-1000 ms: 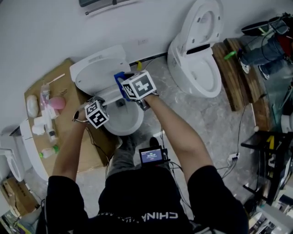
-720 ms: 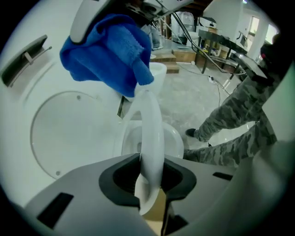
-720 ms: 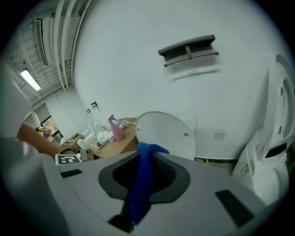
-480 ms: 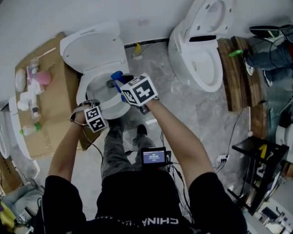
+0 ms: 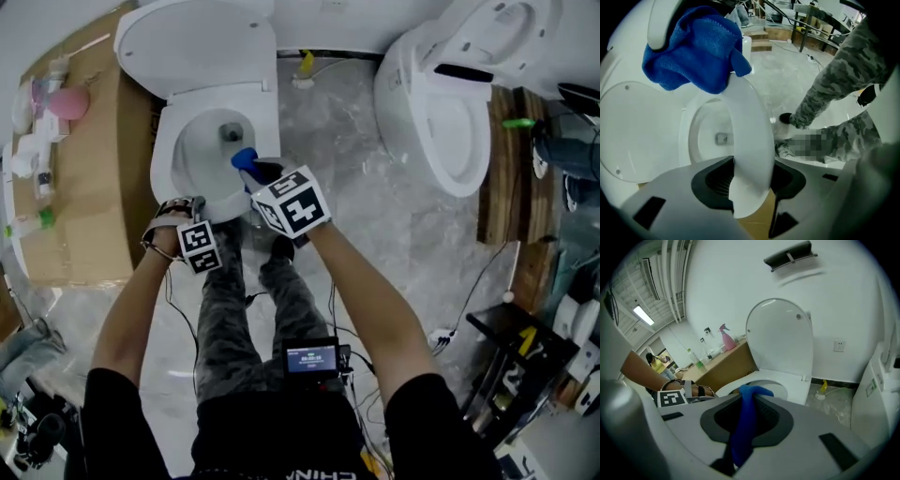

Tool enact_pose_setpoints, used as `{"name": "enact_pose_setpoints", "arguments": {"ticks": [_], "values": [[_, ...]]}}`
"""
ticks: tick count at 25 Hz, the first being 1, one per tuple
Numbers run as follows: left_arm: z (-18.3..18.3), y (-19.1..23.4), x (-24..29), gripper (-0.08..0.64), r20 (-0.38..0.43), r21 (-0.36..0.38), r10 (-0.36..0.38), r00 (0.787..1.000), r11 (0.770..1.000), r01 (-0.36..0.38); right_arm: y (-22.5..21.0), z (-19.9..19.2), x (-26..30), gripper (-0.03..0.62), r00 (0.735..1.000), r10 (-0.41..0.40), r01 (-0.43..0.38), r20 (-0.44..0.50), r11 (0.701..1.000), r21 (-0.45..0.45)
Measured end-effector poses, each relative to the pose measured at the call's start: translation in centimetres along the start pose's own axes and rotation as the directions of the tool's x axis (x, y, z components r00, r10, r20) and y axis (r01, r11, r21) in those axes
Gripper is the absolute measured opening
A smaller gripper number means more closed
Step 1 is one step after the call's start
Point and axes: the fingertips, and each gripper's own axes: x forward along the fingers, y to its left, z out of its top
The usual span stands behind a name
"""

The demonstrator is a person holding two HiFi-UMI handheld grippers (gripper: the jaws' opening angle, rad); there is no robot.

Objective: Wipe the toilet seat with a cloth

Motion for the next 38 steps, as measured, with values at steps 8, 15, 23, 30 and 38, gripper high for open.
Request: {"name": "enact_pose_setpoints", "arguments": {"ticks": [8,15,23,30,38], "values": [[0.0,-2.9,5.4,0.227,0.003,-0.031,-0.024,1.000,0.999,0.024,-1.6,-5.7,4.6,0.058,0.999,0.022,-0.020,-0.041,0.998,0.054],[0.7,-4.0,8.7,0.263,0.077,-0.171,-0.074,0.994,0.981,0.086,-2.0,-9.8,7.3,0.058,0.993,0.050,-0.044,-0.104,0.997,0.065],[1.0,-4.5,10.0,0.300,0.173,-0.326,-0.101,0.980,0.933,0.154,-2.1,-12.6,9.2,0.058,0.987,0.060,-0.048,-0.148,0.996,0.078],[1.3,-4.2,8.8,0.310,0.229,-0.387,-0.107,0.967,0.902,0.192,-2.1,-14.0,9.6,0.058,0.984,0.060,-0.044,-0.170,0.994,0.096],[1.3,-3.1,6.6,0.307,0.325,-0.549,-0.021,0.946,0.810,0.206,-2.7,-14.9,9.1,0.058,0.981,0.031,-0.008,-0.190,0.992,0.123]]}}
